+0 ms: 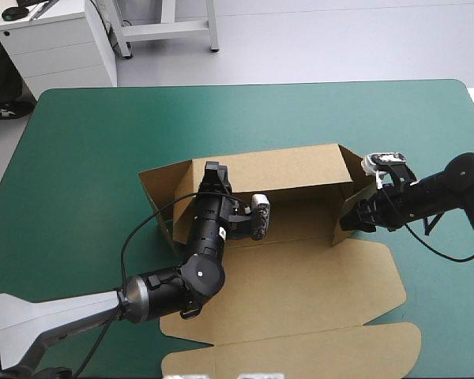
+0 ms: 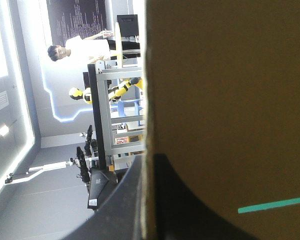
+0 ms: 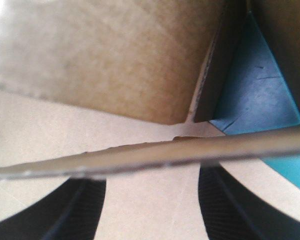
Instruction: Fold the box
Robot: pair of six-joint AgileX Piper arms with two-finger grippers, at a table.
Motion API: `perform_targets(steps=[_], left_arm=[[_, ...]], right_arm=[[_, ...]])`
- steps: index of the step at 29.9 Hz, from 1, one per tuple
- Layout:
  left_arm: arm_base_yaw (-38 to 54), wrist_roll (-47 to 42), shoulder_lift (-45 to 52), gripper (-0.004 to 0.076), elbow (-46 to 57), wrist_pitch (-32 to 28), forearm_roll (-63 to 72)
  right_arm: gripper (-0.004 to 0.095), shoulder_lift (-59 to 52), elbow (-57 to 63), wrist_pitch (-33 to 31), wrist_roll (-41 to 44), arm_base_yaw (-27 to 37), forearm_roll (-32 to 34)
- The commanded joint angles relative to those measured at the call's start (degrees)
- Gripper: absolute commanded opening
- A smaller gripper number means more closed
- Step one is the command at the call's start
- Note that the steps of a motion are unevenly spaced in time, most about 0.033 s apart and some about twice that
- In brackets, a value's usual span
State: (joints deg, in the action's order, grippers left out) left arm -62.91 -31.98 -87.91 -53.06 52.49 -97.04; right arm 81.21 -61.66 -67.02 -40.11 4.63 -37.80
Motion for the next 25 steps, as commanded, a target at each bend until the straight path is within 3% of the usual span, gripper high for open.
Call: perform_targets(steps=[1, 12, 16, 21, 25], left_arm=[[-0.3, -0.6, 2.3, -0.001, -1.4, 1.9, -6.3], [-0.3, -0.6, 2.3, -0.001, -1.4, 2.2, -6.3], [-0.3, -0.6, 2.3, -0.001, -1.4, 2.2, -6.3], [-0.3, -0.6, 2.3, -0.001, -1.4, 2.7, -6.3], [-0.3, -0.6, 2.3, -0.001, -1.4, 2.8, -6.3]], right_arm=[[0.0508, -3.2, -1.4, -3.9, 2.4, 0.2, -3.3], [0.0508, -10.7, -6.1, -4.8, 7.3, 0.2, -6.5], [0.0508, -11.3, -11.7, -1.7, 8.7, 0.2, -6.4], [0.0508, -9.8, -19.2, 3.0, 12.9, 0.2, -2.0], [0.0508, -6.6, -25.3, 4.6, 18.7, 0.2, 7.6]])
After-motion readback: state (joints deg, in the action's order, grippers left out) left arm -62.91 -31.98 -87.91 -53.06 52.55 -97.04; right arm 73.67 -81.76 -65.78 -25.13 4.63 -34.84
